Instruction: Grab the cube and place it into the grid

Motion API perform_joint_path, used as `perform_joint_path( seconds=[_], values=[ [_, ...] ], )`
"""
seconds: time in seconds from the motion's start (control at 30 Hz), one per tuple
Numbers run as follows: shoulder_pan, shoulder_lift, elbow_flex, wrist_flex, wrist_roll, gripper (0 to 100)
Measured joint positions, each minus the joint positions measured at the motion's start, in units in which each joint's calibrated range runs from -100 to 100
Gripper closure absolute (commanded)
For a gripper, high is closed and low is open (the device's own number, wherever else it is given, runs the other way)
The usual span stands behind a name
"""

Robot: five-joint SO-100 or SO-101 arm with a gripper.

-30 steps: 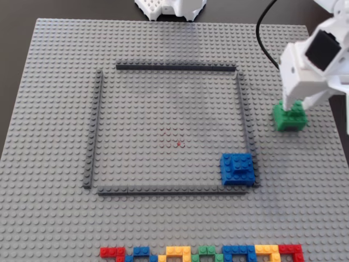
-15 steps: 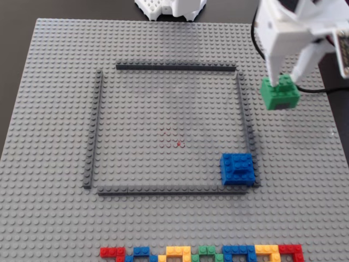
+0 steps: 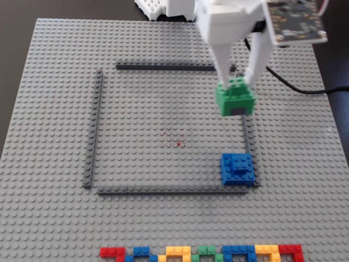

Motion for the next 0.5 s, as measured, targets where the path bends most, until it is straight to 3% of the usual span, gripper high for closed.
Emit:
perform_joint_path(
  seconds=[0.5],
  values=[
    [5.3, 6.4, -0.2, -3.1, 2.0, 93]
  ],
)
